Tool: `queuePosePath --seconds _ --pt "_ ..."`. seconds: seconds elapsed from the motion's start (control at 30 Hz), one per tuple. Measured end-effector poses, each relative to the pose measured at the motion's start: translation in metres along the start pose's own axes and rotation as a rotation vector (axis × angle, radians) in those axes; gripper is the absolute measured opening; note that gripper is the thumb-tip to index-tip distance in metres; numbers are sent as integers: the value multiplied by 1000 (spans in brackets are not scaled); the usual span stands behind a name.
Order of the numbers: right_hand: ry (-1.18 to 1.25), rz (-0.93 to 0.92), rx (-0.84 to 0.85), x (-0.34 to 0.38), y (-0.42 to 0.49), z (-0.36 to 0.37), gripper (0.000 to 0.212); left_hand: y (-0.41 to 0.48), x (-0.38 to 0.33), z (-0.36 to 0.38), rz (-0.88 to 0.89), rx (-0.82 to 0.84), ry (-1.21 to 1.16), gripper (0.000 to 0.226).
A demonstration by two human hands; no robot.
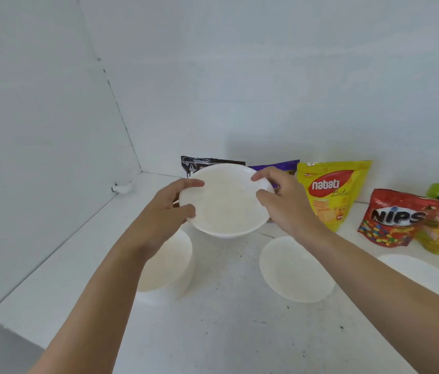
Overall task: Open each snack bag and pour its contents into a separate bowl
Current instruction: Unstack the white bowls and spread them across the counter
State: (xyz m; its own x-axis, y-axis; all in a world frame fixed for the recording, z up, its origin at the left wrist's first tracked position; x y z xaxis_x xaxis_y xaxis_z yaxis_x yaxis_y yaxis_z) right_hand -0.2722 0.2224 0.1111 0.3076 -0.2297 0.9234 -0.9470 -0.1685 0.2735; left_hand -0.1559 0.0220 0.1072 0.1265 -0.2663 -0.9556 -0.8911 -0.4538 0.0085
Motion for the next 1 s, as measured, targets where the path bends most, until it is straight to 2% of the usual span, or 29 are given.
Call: queuePosePath --seconds 0.1,0.2,0.63,0.8,1.0 --pt "-12 -15 -33 -9 -1 -50 31 -9 -20 46 6 56 -94 57" --pt "-11 -25 -31 -10 -5 -67 31 -12 -24 65 17 84 -136 56" --pt "-129 77 -217 -105 -62 -343 35 -100 -64 334 -10 212 -183 65" --pt "-177 136 -267 -147 -81 -407 39 -122 -58 411 -43 237 -149 65" --pt "-236 303 -352 -207 -101 -457 51 -137 -40 491 -25 323 -53 61"
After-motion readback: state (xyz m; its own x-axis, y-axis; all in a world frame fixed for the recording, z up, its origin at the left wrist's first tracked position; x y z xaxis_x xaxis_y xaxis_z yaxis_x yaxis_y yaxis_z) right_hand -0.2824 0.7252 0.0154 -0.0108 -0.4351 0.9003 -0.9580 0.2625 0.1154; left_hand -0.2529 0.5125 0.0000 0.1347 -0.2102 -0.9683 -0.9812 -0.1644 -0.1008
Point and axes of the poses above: each hand's wrist, its own y-axis towards the middle knuckle, its own z-axis out of the palm, x = y × z, the point moved 10 cm from there along y, towards the middle knuckle, and after that the axes turned 9 degrees about -x, right-handed, at the moved point
